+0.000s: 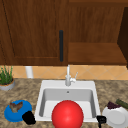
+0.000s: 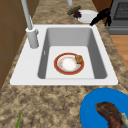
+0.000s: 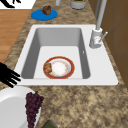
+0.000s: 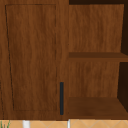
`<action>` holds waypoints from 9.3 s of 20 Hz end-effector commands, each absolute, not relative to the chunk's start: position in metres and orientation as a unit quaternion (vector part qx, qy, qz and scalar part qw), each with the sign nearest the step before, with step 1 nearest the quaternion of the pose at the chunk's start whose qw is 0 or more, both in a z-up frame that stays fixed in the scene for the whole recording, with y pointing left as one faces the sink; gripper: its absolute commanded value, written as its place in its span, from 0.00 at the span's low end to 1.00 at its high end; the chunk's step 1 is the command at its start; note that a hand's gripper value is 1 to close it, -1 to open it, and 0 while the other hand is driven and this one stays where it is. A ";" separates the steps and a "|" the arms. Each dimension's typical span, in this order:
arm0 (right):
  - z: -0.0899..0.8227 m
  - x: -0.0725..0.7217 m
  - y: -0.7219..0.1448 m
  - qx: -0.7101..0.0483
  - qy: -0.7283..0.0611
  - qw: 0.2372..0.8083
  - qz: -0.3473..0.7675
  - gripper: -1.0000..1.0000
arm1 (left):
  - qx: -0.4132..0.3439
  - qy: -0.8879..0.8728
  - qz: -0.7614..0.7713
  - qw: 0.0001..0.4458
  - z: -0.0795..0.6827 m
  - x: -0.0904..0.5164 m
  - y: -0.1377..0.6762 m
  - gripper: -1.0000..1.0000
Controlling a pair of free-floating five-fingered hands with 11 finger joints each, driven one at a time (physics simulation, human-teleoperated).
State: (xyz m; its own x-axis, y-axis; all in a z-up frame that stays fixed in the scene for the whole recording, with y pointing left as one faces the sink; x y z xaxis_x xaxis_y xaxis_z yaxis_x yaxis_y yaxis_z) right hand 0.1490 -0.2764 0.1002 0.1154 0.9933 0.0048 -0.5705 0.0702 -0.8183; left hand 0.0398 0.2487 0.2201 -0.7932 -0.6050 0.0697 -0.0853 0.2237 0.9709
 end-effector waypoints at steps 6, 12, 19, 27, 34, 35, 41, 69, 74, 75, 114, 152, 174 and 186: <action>0.080 0.170 -0.274 -0.351 -0.334 0.643 0.593 0.00 | 0.230 -0.749 -0.579 0.224 0.220 0.040 0.249 0.50; 0.078 0.163 -0.256 -0.416 -0.358 0.599 0.584 0.00 | 0.230 -0.749 -0.579 0.224 0.220 0.040 0.249 0.50; 0.107 0.151 -0.247 -0.424 -0.309 0.586 0.617 0.00 | 0.230 -0.749 -0.579 0.224 0.220 0.040 0.249 0.50; 0.131 0.151 -0.247 -0.424 -0.339 0.565 0.622 0.00 | 0.230 -0.749 -0.579 0.224 0.220 0.040 0.249 0.50; 0.142 0.155 -0.231 -0.416 -0.328 0.571 0.627 0.00 | 0.230 -0.749 -0.579 0.224 0.220 0.040 0.249 0.50; 0.141 0.154 -0.232 -0.412 -0.325 0.587 0.616 0.00 | 0.230 -0.749 -0.579 0.224 0.220 0.040 0.249 0.50; 0.143 0.155 -0.234 -0.416 -0.341 0.595 0.597 0.50 | 0.232 -0.748 -0.579 0.226 0.220 0.039 0.249 0.00; 0.143 0.155 -0.233 -0.422 -0.349 0.592 0.591 0.50 | 0.171 -0.734 -0.629 0.191 0.236 0.026 0.251 0.00; 0.143 0.155 -0.233 -0.422 -0.349 0.592 0.591 0.50 | 0.157 -0.740 -0.628 0.182 0.239 0.019 0.251 0.00; 0.143 0.155 -0.233 -0.422 -0.349 0.592 0.591 0.50 | 0.154 -0.741 -0.628 0.180 0.240 0.017 0.251 0.00; 0.143 0.155 -0.233 -0.422 -0.349 0.593 0.591 0.50 | 0.122 -0.736 -0.619 0.246 0.261 0.031 0.314 0.00; 0.143 0.155 -0.233 -0.422 -0.349 0.593 0.591 0.50 | -0.063 -0.689 -0.623 0.365 0.284 0.194 0.398 0.00; 0.143 0.155 -0.233 -0.422 -0.349 0.593 0.591 0.50 | -0.092 -0.692 -0.612 0.372 0.176 0.258 0.438 0.00; 0.143 0.155 -0.233 -0.422 -0.349 0.593 0.591 0.50 | -0.051 -0.693 -0.623 0.359 0.132 0.265 0.446 0.00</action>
